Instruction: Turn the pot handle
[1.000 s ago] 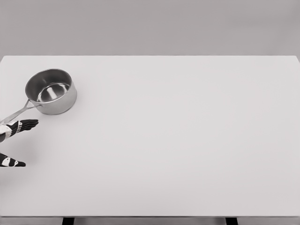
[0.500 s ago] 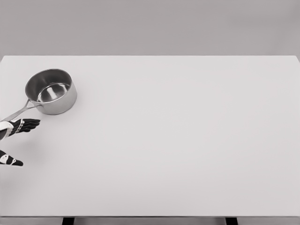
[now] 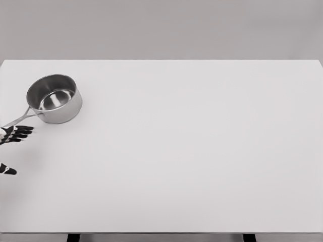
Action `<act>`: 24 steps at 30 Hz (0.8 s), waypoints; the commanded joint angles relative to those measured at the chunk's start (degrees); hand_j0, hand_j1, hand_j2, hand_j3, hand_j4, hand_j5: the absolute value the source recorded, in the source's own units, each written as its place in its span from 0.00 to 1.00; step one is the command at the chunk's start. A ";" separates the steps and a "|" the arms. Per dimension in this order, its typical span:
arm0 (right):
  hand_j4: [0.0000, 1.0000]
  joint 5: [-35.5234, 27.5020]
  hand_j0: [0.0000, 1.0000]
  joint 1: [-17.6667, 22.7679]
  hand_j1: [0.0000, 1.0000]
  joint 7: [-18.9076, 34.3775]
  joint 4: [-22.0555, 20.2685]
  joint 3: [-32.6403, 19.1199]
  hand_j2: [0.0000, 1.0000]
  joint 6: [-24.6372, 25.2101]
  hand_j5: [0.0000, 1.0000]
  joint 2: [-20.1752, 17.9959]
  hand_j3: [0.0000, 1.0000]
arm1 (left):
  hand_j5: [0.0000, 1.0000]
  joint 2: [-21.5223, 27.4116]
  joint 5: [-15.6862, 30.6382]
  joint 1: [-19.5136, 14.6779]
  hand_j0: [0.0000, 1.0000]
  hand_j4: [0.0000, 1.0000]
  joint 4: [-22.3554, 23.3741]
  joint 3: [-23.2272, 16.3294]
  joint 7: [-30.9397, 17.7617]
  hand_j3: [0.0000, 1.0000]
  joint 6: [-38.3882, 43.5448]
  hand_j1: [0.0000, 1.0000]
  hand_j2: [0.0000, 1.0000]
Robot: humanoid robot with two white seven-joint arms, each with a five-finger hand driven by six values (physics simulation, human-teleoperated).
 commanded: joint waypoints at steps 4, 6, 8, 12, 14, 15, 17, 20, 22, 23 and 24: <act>1.00 0.00 1.00 0.00 1.00 0.01 -0.03 0.02 1.00 -0.03 1.00 0.00 1.00 | 1.00 0.77 0.15 -0.26 1.00 1.00 1.45 0.21 0.02 1.00 0.12 1.00 1.00; 1.00 0.00 1.00 0.00 1.00 0.01 -0.03 0.02 1.00 -0.03 1.00 0.00 1.00 | 1.00 1.39 0.15 -0.35 1.00 1.00 1.97 0.21 0.02 1.00 0.12 1.00 1.00; 1.00 0.00 1.00 0.00 1.00 0.01 -0.03 0.02 1.00 -0.03 1.00 0.00 1.00 | 1.00 1.39 0.06 -0.53 1.00 1.00 2.32 0.21 0.02 1.00 0.03 1.00 1.00; 1.00 0.00 1.00 0.00 1.00 0.01 -0.03 0.02 1.00 -0.03 1.00 0.00 1.00 | 1.00 1.30 -1.35 -0.97 1.00 1.00 4.17 0.21 0.02 1.00 0.03 1.00 1.00; 1.00 0.00 1.00 0.00 1.00 0.01 0.05 0.02 1.00 -0.03 1.00 0.00 1.00 | 1.00 1.30 -2.49 -1.67 1.00 1.00 4.52 0.13 0.11 1.00 0.12 1.00 1.00; 1.00 0.00 1.00 0.00 1.00 0.01 -0.03 0.02 1.00 -0.03 1.00 0.00 1.00 | 1.00 1.21 -2.58 -1.67 1.00 1.00 4.70 0.13 0.11 1.00 0.03 1.00 1.00; 1.00 0.00 1.00 0.00 1.00 0.01 0.05 0.02 1.00 -0.03 1.00 0.00 1.00 | 1.00 1.21 -2.84 -1.76 1.00 1.00 4.79 0.13 0.20 1.00 0.12 1.00 1.00; 1.00 0.00 1.00 0.00 1.00 0.01 0.05 -0.07 1.00 0.06 1.00 0.00 1.00 | 1.00 1.04 -4.07 -2.29 1.00 1.00 4.70 0.13 0.20 1.00 0.12 1.00 1.00; 1.00 0.00 1.00 0.00 1.00 0.01 -0.03 0.02 1.00 -0.03 1.00 0.00 1.00 | 1.00 1.04 -4.16 -2.55 1.00 1.00 4.70 0.13 0.20 1.00 0.12 1.00 1.00; 1.00 0.00 1.00 0.00 1.00 0.01 -0.03 0.02 1.00 -0.03 1.00 0.00 1.00 | 1.00 1.04 -4.77 -2.81 1.00 1.00 4.70 0.13 0.20 1.00 0.12 1.00 1.00; 1.00 0.00 1.00 0.00 1.00 0.01 -0.03 0.02 1.00 0.06 1.00 0.00 1.00 | 1.00 1.04 -5.04 -2.81 1.00 1.00 4.70 0.13 0.20 1.00 0.12 1.00 1.00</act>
